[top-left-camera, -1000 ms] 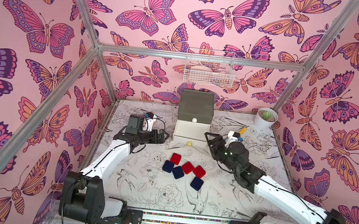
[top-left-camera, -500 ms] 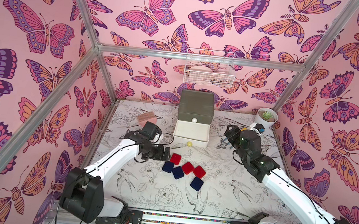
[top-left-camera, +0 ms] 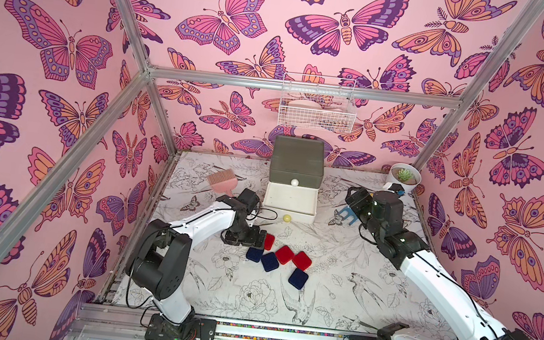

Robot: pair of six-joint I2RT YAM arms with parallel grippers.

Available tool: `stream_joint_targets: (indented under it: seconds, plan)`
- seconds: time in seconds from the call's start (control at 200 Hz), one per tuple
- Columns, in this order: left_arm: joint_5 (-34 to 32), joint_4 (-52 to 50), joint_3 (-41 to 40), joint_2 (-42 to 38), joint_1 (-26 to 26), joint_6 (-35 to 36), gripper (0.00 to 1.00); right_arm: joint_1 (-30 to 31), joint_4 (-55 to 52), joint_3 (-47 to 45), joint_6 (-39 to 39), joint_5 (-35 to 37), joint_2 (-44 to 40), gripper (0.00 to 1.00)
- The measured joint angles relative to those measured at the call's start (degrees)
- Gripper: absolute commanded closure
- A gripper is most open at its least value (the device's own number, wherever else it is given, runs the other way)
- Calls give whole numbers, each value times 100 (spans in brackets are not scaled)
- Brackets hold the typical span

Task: Place the brooch boxes into the drawer by color
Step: Pick up the brooch box from the center of the board.

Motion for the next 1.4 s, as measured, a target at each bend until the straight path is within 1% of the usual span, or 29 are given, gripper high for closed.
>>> stream_joint_targets:
  seconds: [0.336,0.781,0.957,1.302,1.402]
  plan:
    - [-144,72,17,376,-210,37,4,-109,-37,-55,48,-105,-96,18]
    - [-337,170,63,627,-234,39,10,-146,-39,-164,138,-151,-96,18]
    - [-385,225,63,664,-236,39,17,-149,-44,-205,153,-155,-96,18]
    - [-535,232,-57,678,-234,15,24,-151,-44,-267,221,-195,-96,18]
    - [-566,247,-98,664,-234,-7,30,-151,-44,-269,243,-197,-96,17]
